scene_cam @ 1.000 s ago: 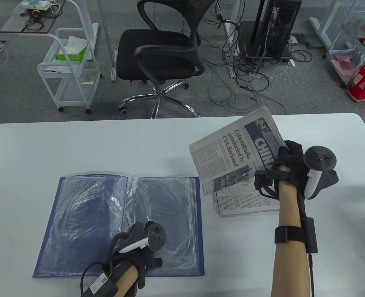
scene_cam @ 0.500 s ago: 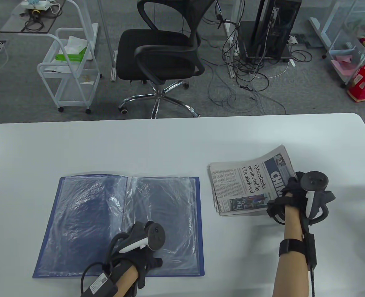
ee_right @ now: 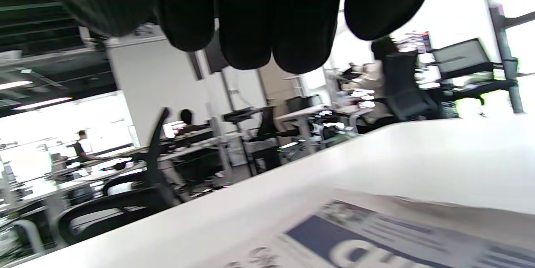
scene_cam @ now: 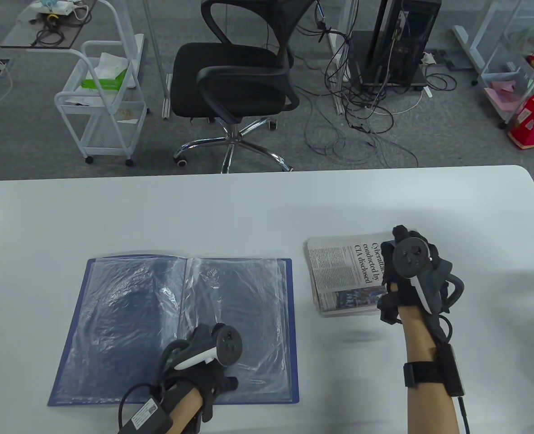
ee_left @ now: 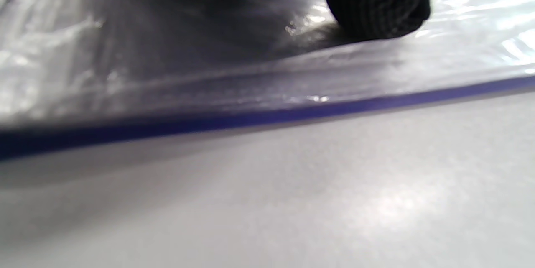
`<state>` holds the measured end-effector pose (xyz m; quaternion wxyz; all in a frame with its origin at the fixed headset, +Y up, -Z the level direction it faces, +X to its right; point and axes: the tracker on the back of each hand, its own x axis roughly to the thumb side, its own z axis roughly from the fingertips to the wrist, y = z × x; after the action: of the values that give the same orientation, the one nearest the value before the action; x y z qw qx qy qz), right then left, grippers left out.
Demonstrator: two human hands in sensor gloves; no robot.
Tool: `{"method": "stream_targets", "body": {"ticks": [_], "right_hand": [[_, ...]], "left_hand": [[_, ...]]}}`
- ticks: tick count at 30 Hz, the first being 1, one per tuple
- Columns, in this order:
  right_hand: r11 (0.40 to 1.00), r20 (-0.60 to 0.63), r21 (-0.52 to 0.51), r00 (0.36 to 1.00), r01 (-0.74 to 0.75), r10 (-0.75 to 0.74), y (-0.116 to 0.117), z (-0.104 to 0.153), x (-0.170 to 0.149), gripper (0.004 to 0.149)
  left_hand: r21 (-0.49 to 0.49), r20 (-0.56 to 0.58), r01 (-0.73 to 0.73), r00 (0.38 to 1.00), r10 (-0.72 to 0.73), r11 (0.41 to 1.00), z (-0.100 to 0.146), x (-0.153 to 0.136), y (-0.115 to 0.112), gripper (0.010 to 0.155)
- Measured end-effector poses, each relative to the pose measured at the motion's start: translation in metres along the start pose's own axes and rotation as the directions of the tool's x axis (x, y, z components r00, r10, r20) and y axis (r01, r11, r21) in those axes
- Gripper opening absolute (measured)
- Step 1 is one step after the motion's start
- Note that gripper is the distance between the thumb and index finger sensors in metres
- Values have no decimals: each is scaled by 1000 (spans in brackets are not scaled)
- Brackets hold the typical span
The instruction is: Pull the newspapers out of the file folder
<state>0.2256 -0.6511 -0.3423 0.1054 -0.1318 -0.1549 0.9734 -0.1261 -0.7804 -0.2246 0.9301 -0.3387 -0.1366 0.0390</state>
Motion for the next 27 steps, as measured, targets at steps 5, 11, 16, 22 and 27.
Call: {"method": "stream_targets", "body": {"ticks": [5, 11, 16, 22, 27], "right_hand": [[992, 141, 91, 985, 85, -97, 5, 34, 54, 53], [957, 279, 267, 941, 116, -192, 42, 82, 96, 52], [929, 335, 369, 929, 25, -158, 76, 103, 113, 53], [892, 416, 429, 908, -145, -53, 102, 115, 116, 54], [846, 441, 485, 897, -222, -18, 117, 121, 115, 53]], "left_hand": [[1, 1, 3, 1000, -3, 1000, 0, 0, 0, 85], [5, 3, 3, 1000, -3, 1000, 0, 0, 0, 85], [8, 3, 9, 1000, -9, 1000, 0, 0, 0, 85], [10, 4, 15, 1000, -15, 1000, 0, 1, 0, 85], [24, 7, 19, 1000, -19, 1000, 0, 1, 0, 86]]}}
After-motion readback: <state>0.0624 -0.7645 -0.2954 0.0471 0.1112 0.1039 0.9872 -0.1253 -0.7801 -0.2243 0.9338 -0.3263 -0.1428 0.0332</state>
